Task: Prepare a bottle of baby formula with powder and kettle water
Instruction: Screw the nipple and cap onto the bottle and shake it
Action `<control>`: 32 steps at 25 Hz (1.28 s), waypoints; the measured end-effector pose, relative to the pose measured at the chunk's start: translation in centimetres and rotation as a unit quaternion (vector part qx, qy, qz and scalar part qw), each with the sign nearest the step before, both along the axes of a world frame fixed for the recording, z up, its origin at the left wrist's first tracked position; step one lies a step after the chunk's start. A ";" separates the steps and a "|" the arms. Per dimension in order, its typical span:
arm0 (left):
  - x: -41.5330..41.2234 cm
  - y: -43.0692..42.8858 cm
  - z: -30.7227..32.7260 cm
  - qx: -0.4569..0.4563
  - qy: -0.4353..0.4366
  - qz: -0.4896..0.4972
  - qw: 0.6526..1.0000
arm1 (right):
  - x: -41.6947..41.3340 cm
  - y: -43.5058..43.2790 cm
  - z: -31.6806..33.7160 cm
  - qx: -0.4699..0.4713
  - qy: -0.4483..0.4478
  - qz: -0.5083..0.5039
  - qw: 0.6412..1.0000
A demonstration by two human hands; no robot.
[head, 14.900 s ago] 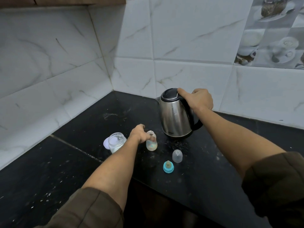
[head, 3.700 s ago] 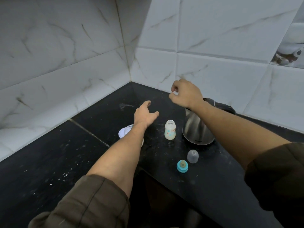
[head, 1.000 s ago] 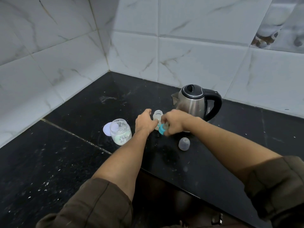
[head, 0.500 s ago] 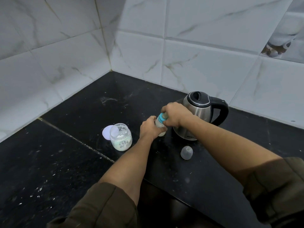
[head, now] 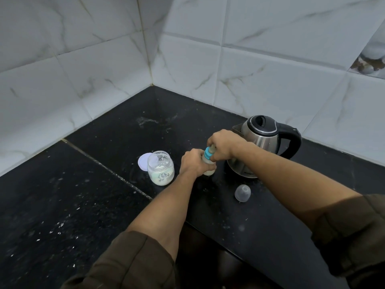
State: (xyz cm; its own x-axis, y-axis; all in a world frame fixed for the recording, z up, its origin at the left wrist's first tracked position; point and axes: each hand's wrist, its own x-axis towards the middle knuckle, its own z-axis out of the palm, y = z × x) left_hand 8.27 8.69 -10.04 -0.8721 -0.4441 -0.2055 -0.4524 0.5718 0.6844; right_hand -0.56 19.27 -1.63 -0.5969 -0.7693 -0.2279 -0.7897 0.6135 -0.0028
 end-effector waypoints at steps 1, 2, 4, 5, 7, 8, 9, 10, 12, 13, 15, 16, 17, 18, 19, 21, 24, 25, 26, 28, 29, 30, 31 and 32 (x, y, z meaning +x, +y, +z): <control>0.4 0.1 0.0 -0.001 -0.003 -0.002 1.000 | 0.2 0.0 0.0 0.004 -0.006 0.003 1.000; 0.8 0.1 0.0 -0.002 -0.006 -0.002 1.000 | 0.5 -0.1 0.1 0.008 -0.012 0.006 1.000; 1.6 0.1 0.0 -0.004 -0.011 -0.004 1.000 | 1.0 -0.2 0.1 0.015 -0.019 0.011 1.000; 1.8 0.1 0.0 -0.005 -0.011 -0.003 1.000 | 1.2 -0.2 0.2 0.018 -0.021 0.012 1.000; 2.3 0.3 0.0 -0.006 -0.013 0.000 1.000 | 1.5 -0.3 0.2 0.023 -0.016 0.016 0.999; 2.4 0.3 0.0 -0.005 -0.016 0.000 1.000 | 1.7 -0.3 0.2 0.026 -0.013 0.019 0.999; 2.5 0.4 0.0 -0.006 -0.017 -0.002 1.000 | 1.8 -0.3 0.1 0.029 -0.012 0.020 0.999; 2.6 0.4 0.0 -0.008 -0.016 -0.002 1.000 | 1.9 -0.3 0.1 0.029 -0.014 0.019 0.999; 2.7 0.4 -0.1 -0.011 -0.014 0.000 1.000 | 2.1 -0.3 -0.1 0.025 -0.021 0.010 0.999; 2.7 0.4 -0.1 -0.012 -0.013 -0.001 1.000 | 2.2 -0.3 -0.2 0.025 -0.024 0.007 0.999; 2.6 0.4 -0.1 -0.014 -0.012 -0.007 1.000 | 2.3 -0.4 -0.5 0.026 -0.028 0.006 0.999; 2.6 0.3 -0.1 -0.014 -0.011 -0.007 1.000 | 2.3 -0.5 -0.6 0.025 -0.029 0.005 0.999; 2.6 0.3 -0.1 -0.014 -0.011 -0.007 1.000 | 2.2 -0.6 -0.8 0.023 -0.027 0.003 0.999; 2.6 0.3 -0.1 -0.015 -0.011 -0.007 1.000 | 2.2 -0.7 -0.9 0.020 -0.021 -0.004 1.000; 2.6 0.2 -0.2 -0.017 -0.011 -0.007 1.000 | 2.1 -0.8 -1.0 0.020 -0.010 -0.016 1.000; 2.6 0.2 -0.4 -0.020 -0.007 -0.005 1.000 | 2.0 -0.7 -1.1 0.015 0.010 -0.049 0.999; 2.7 0.1 -0.4 -0.023 0.002 -0.018 1.000 | 2.4 -0.3 -1.2 0.022 0.034 -0.080 0.996; 2.7 0.1 -0.3 -0.024 0.000 -0.022 0.999 | 2.4 -0.1 -1.1 0.032 0.050 -0.081 0.995; 2.7 0.1 -0.3 -0.025 -0.003 -0.022 0.999 | 2.4 0.1 -1.0 0.038 0.062 -0.076 0.994; 2.7 0.2 -0.1 -0.024 -0.013 -0.014 1.000 | 2.0 0.2 -0.9 0.020 0.037 -0.059 0.997; 2.6 0.2 -0.1 -0.023 -0.016 -0.010 1.000 | 1.6 0.2 -0.8 0.005 -0.003 -0.047 0.999; 2.7 0.2 0.0 -0.021 -0.018 -0.008 1.000 | 1.4 0.3 -0.7 -0.001 -0.050 -0.029 0.998; 2.7 0.2 0.1 -0.020 -0.018 -0.007 1.000 | 1.3 0.4 -0.6 0.003 -0.081 -0.007 0.997; 2.6 0.2 0.1 -0.019 -0.019 -0.009 1.000 | 1.1 0.5 -0.6 0.010 -0.087 0.015 0.996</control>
